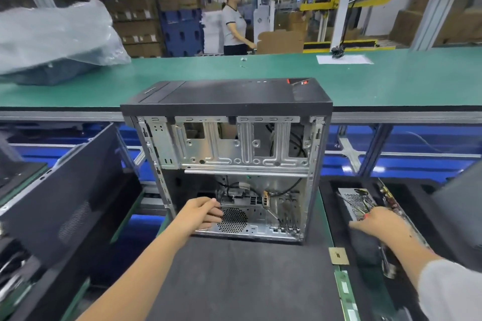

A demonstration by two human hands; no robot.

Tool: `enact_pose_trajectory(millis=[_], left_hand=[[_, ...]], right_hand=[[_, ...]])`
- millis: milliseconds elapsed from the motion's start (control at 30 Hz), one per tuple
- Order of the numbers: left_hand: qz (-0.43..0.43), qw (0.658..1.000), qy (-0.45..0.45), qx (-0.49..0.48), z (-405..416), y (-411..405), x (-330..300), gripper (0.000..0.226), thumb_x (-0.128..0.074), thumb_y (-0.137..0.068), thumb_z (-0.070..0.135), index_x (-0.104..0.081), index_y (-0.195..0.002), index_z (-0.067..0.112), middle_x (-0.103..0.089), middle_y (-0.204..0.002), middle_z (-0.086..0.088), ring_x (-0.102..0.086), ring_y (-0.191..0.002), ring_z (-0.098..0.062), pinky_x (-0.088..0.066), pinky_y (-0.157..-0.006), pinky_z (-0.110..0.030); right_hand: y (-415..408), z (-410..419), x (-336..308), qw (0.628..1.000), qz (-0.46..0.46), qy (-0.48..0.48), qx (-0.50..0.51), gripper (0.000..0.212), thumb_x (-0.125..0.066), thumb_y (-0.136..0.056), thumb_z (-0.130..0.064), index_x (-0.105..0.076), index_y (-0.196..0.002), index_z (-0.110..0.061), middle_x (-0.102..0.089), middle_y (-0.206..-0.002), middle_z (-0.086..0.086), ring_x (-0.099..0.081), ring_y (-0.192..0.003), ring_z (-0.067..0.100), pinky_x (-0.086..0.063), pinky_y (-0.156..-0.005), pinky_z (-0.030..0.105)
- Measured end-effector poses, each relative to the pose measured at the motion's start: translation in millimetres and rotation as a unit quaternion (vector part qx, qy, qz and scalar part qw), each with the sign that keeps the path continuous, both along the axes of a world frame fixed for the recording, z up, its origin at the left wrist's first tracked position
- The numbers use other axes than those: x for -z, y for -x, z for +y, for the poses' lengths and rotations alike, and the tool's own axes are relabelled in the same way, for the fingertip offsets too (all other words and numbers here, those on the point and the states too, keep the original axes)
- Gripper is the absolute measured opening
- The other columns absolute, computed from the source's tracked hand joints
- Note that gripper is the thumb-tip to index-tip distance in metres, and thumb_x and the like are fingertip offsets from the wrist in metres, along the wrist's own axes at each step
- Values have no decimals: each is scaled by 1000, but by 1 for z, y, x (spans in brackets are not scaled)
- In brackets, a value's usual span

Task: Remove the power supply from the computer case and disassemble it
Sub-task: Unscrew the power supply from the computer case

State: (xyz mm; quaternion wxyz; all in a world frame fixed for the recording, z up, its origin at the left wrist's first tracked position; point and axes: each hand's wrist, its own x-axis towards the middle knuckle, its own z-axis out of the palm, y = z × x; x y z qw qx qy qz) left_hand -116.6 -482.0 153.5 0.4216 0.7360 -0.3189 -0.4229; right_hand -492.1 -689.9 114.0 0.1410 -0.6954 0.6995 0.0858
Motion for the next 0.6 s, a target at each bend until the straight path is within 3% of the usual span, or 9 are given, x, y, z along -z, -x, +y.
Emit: enact_pose_trajectory(millis=[67,167,300,400,500,600], left_hand=[[-1,1000,7,11,0,4,-5,27,-44,-104,25,-66,-100,11,-76,-94,-6,-74,-86,-19,-57,-80,-31],[8,999,12,32,0,17,-12,27,-43,-104,25,-66,-101,11,-76,-96,-6,-74,-87,-20,-57,-79,-30],[15,995,21,97,6,39,-29,26,-46,-103,28,-67,-101,13,-76,-95,-4,-72,-92,-22,-55,-83,-33],[22,991,33,125,12,51,-36,26,-46,-103,27,-67,-101,11,-75,-96,-5,-73,-87,-19,-54,-87,-34],[33,984,29,172,36,59,-42,29,-45,-103,29,-67,-103,8,-75,-93,-4,-73,-77,-12,-54,-79,-28],[35,977,27,211,61,62,-49,33,-46,-103,35,-67,-105,10,-76,-96,-4,-74,-86,-15,-55,-79,-26]], right_hand=[[2,4,-17,1000,14,27,1,54,-61,-68,-69,-65,-93,-21,-62,-80,-4,-60,-76,20,-45,-68,28],[5,20,-42,998,27,59,16,68,-59,-68,-74,-59,-107,-20,-64,-98,0,-61,-92,23,-44,-71,30],[13,56,-82,993,26,113,31,68,-61,-63,-74,-58,-102,-19,-60,-82,-3,-58,-79,21,-43,-66,28],[13,75,-109,986,45,157,13,67,-60,-63,-74,-56,-100,-19,-59,-86,-1,-56,-80,22,-41,-66,28],[8,121,-135,982,61,179,2,58,-57,-65,-74,-51,-89,-21,-54,-77,-5,-53,-72,19,-40,-61,26],[3,167,-149,978,59,199,4,55,-58,-61,-73,-48,-78,-22,-50,-69,-7,-50,-64,17,-37,-56,26]])
